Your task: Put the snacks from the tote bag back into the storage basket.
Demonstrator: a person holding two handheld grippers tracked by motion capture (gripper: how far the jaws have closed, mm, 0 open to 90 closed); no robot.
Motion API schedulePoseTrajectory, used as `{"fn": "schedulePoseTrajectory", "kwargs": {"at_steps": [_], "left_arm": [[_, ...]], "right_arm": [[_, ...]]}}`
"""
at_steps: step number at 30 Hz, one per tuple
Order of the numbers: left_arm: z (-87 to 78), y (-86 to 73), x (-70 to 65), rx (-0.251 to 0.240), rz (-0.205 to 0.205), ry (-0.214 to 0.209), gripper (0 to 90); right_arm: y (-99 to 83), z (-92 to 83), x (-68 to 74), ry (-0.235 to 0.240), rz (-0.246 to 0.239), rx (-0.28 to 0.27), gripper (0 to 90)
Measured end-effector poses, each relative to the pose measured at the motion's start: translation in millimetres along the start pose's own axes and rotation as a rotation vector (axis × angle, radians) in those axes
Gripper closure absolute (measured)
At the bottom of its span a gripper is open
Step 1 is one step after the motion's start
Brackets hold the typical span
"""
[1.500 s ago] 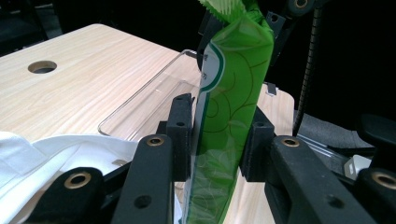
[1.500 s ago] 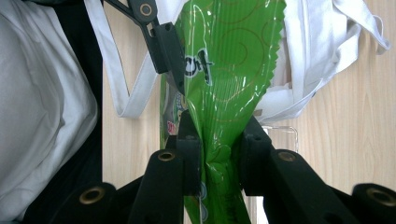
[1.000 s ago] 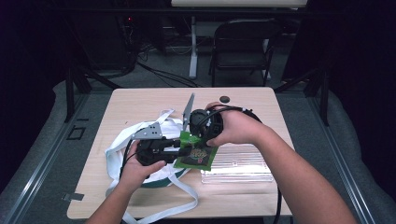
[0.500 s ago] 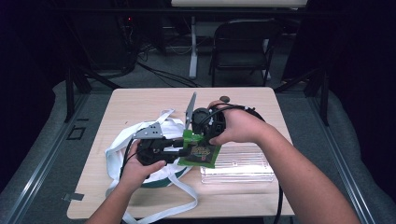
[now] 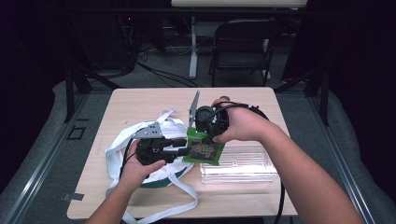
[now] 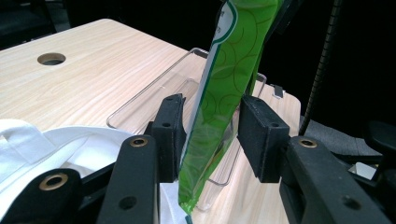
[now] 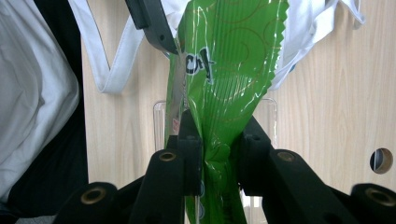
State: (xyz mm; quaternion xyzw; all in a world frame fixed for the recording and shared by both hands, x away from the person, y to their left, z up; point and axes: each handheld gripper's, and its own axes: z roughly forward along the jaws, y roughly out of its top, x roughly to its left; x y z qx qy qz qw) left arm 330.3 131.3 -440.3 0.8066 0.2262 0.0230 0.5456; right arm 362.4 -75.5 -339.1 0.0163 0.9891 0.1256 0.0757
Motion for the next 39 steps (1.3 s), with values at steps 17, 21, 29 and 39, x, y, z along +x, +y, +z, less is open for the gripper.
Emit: {"fn": "schedulePoseTrajectory", "kwargs": {"at_steps": [17,21,29,39], "left_arm": [[-1.0,-1.3,3.7,0.000,-0.012,0.007,60.6],[-1.3,-1.5,4.5,-0.003,-0.013,0.009,60.6],[-1.8,-2.4,6.4,-0.006,-0.021,0.016,60.5],[-2.1,-3.3,8.5,-0.001,-0.027,0.024,60.2]], "right_arm": [[-11.2,-5.3,-5.3,-0.034,0.017,0.023,74.6],[-15.1,-5.1,-6.1,-0.041,0.022,0.032,74.6],[-21.5,-6.9,-9.0,-0.060,0.025,0.051,74.5],[-29.9,-7.1,-11.9,-0.083,0.035,0.074,74.5]]}}
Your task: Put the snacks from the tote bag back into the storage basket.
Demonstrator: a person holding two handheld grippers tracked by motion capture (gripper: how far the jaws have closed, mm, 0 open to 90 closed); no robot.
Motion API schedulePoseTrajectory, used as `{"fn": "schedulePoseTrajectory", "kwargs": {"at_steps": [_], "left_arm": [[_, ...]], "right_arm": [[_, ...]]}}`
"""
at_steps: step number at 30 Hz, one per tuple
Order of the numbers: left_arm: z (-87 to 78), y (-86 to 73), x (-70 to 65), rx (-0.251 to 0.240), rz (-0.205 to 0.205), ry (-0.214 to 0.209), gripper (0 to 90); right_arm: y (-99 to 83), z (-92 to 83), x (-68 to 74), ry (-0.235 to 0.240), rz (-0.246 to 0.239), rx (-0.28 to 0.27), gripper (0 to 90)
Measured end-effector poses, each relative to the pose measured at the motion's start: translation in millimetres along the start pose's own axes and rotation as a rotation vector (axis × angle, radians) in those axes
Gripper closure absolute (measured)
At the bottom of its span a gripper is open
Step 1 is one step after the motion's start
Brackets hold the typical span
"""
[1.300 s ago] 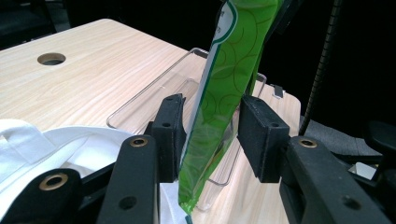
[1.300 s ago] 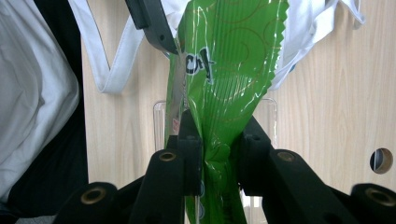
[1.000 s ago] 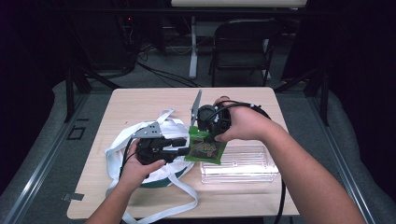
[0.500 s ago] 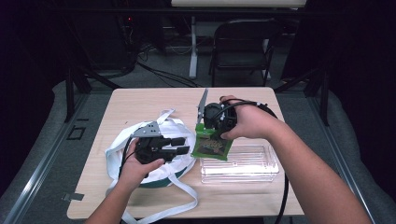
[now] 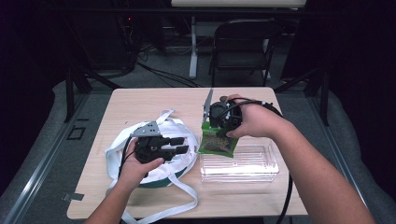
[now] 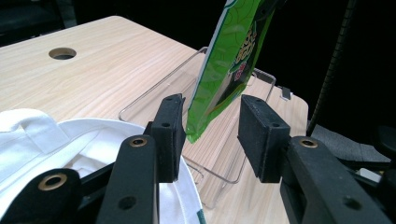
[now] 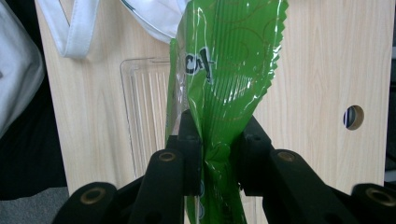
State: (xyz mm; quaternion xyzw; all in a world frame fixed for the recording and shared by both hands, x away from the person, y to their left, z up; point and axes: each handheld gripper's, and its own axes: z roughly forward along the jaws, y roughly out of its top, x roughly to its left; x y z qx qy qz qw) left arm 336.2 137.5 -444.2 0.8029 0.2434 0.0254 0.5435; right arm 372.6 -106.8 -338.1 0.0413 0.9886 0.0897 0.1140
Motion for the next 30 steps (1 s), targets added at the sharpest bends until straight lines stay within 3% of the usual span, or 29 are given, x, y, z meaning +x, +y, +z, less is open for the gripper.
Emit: {"fn": "schedulePoseTrajectory", "kwargs": {"at_steps": [30], "left_arm": [[0.2,-2.9,5.9,-0.002,-0.017,0.015,60.1]], "right_arm": [[-8.8,6.9,-7.7,-0.091,-0.033,0.052,74.5]]}}
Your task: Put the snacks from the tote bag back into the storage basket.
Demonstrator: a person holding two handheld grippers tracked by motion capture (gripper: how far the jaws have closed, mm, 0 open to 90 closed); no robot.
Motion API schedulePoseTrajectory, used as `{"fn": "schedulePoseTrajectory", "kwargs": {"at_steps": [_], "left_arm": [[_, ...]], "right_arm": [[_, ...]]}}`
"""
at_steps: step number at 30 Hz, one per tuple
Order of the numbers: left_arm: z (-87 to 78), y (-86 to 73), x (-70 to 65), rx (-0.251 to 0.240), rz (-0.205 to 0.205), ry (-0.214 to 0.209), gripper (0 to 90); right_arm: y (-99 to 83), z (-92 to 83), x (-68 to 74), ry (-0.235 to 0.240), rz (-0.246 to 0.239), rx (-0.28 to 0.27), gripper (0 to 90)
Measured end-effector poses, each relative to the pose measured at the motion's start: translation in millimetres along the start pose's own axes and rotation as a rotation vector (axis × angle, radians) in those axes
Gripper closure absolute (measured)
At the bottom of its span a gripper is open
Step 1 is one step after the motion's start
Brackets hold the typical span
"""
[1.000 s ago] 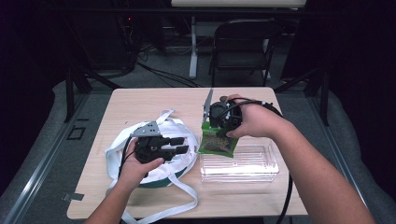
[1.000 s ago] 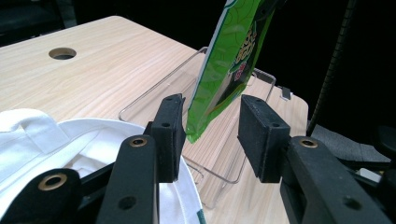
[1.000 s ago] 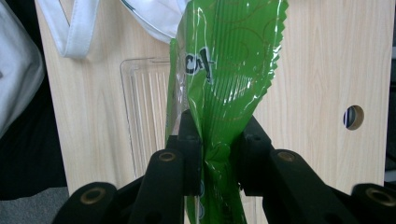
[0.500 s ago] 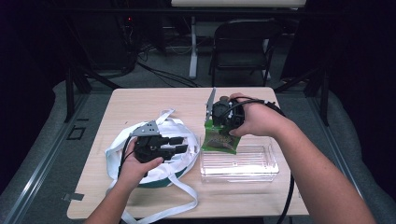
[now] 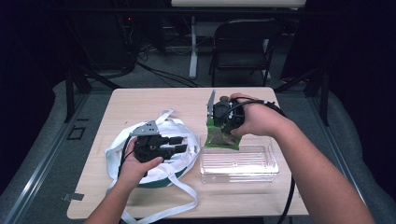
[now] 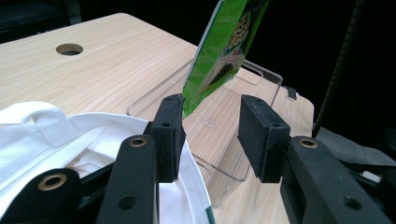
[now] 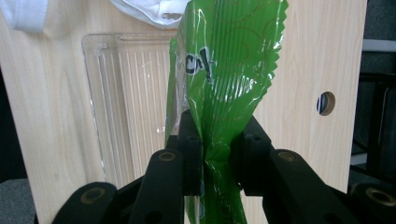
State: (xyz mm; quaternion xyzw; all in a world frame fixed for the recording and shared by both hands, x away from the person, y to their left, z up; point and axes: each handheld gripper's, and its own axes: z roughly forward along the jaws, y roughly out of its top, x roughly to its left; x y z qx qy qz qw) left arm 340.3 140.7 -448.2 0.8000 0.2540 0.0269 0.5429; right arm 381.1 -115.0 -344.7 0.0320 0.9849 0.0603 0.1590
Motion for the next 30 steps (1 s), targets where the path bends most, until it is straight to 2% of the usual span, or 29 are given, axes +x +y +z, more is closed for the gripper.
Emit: {"fn": "schedulePoseTrajectory", "kwargs": {"at_steps": [11,14,19,23,25,30], "left_arm": [[-0.1,-0.9,1.7,0.004,-0.005,0.002,60.2],[-0.1,-1.2,2.2,0.005,-0.007,0.005,60.1],[0.1,-1.6,3.1,0.006,-0.009,0.008,60.2],[0.1,-1.9,3.8,0.009,-0.009,0.008,60.2],[0.0,-2.0,3.9,0.008,-0.009,0.009,60.2],[-0.2,-2.3,4.7,0.009,-0.009,0.013,60.2]], "right_arm": [[-0.4,13.4,-0.1,-0.038,-0.025,0.036,74.4],[-0.2,17.3,0.4,-0.045,-0.025,0.024,74.4],[0.3,25.5,1.6,-0.056,-0.033,0.035,74.4],[1.0,30.6,1.4,-0.058,-0.043,0.051,74.4],[0.6,33.3,1.1,-0.054,-0.031,0.036,74.4],[-0.4,40.3,0.9,-0.054,-0.028,0.035,74.4]]}}
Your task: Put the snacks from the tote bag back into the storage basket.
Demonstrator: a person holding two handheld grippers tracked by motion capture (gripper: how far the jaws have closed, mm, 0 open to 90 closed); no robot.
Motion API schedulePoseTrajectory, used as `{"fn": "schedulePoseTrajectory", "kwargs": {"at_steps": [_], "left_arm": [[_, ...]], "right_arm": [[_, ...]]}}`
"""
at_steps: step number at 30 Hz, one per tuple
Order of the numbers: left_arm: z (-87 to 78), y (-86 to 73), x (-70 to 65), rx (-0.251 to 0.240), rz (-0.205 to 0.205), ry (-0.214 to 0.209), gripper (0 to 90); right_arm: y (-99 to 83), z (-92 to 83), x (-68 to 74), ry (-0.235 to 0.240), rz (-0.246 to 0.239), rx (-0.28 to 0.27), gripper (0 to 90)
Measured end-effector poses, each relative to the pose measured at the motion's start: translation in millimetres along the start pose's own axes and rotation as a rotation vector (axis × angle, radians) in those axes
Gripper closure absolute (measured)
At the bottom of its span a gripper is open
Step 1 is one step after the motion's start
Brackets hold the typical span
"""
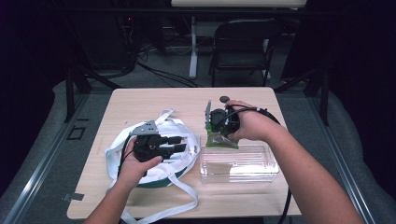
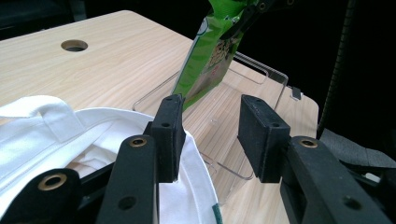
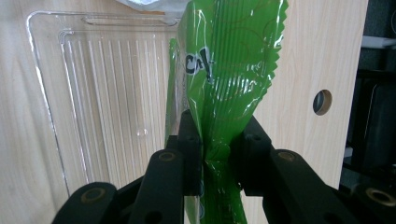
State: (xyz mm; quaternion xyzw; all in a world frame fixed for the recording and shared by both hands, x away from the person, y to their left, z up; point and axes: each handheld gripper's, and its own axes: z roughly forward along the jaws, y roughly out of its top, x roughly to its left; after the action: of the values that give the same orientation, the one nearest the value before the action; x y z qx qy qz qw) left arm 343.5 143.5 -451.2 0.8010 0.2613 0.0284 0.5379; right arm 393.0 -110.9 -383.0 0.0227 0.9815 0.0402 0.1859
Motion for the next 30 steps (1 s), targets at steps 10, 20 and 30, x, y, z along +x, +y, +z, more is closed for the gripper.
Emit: {"fn": "schedulePoseTrajectory", "kwargs": {"at_steps": [10,20,30], "left_arm": [[0.0,-1.0,1.8,-0.001,-0.009,0.006,60.2],[-1.4,-1.8,4.5,-0.002,-0.013,0.012,60.2],[-1.6,-2.7,5.9,0.003,-0.016,0.017,60.3]], "right_arm": [[1.5,12.7,-3.0,0.000,0.006,-0.003,74.4],[2.0,27.5,-6.2,0.003,0.013,-0.001,74.3],[4.3,46.2,-6.0,0.012,-0.001,0.006,74.3]]}}
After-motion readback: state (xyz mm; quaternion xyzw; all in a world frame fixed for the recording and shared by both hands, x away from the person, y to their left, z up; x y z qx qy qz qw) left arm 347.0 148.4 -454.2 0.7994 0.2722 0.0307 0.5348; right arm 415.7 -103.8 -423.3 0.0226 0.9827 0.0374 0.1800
